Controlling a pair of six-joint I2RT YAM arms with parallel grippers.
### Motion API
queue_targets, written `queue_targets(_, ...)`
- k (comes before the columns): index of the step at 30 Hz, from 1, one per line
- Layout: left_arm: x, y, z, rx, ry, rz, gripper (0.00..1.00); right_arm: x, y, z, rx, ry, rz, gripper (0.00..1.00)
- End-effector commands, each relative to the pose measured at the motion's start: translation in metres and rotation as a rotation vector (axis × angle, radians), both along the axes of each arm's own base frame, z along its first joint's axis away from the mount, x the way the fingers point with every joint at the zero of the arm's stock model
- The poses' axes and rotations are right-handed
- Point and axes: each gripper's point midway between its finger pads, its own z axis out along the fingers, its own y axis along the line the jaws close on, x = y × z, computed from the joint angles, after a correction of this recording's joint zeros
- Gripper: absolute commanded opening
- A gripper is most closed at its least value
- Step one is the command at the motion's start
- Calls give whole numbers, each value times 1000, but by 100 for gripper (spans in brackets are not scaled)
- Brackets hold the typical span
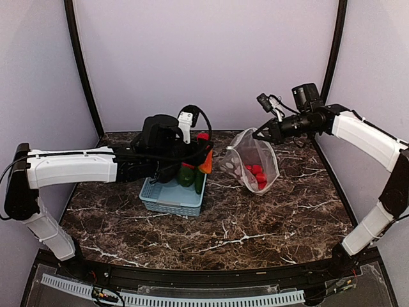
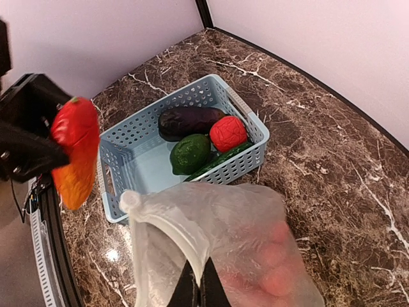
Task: Place the food in the zip-top bag and seal the zipper
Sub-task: Pick up the fake fruit from the bin, then place the fake fruit in the zipper food storage bag.
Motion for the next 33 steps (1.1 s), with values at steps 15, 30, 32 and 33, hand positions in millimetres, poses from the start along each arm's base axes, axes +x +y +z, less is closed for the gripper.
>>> queue_targets(15, -71, -125, 78, -303, -415, -337, 27, -8, 22, 8, -8, 131, 58, 0)
queue_targets(30, -22, -154, 31, -197, -562, -124, 31, -9, 25, 16, 14, 181, 41, 0)
queue_targets(32, -16, -152, 23, -187, -552, -83, 33, -8, 25, 18, 18, 181, 38, 0)
queue_targets(33, -15, -152, 19, -183, -545, -76, 38, -8, 24, 19, 20, 180, 35, 0)
